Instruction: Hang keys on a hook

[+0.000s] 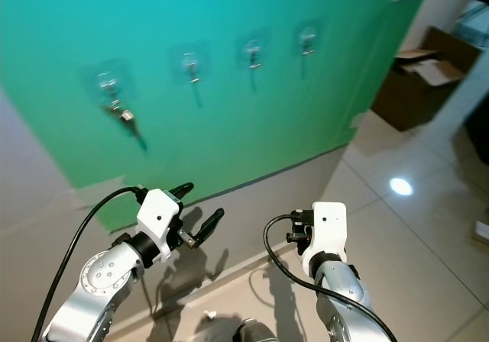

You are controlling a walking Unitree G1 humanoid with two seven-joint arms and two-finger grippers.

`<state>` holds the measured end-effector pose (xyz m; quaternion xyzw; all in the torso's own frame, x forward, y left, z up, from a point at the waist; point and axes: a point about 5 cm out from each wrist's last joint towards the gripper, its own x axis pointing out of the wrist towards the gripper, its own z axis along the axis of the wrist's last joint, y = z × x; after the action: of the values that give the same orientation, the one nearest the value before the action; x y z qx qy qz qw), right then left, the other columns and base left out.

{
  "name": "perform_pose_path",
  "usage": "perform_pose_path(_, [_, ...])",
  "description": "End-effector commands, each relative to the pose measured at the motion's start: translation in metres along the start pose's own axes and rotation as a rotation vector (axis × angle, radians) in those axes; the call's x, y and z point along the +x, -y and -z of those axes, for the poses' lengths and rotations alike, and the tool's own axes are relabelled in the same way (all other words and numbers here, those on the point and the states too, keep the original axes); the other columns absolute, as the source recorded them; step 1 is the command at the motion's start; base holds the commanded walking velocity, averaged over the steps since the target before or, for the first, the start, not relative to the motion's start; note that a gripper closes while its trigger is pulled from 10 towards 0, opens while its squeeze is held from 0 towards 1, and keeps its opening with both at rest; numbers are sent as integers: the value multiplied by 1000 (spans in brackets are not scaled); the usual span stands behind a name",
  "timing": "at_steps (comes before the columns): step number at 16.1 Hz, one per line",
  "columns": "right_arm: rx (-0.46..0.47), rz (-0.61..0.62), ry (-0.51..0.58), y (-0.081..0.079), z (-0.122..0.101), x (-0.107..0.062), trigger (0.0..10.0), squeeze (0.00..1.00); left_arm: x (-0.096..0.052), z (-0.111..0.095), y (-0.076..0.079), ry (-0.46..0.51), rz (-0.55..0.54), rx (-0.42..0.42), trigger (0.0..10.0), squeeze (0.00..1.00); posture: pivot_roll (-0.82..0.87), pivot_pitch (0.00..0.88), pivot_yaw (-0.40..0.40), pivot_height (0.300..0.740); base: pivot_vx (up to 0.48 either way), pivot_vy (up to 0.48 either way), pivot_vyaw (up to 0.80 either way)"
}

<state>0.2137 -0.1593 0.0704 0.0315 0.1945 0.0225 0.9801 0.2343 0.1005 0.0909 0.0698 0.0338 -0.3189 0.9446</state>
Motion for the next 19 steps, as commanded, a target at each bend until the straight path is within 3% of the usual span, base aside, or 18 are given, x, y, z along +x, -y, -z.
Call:
perform_pose_path(1, [-7, 2, 11, -1, -3, -4, 10000, 0, 0, -2, 0, 6, -18, 17, 10000, 0, -102, 0, 14, 718, 0, 0, -800])
perform_pose_path(4, [-4, 10, 4, 2, -1, -4, 10000, 0, 1, -1, 5, 7, -12, 13, 10000, 0, -102, 0, 7, 718, 0, 0, -800])
perform_pose_path(19, [-26, -19, 71, -2, -12, -4, 10000, 0, 6, -7, -3, 39, -35, 54, 10000, 0, -113, 0, 15, 718, 0, -20, -800])
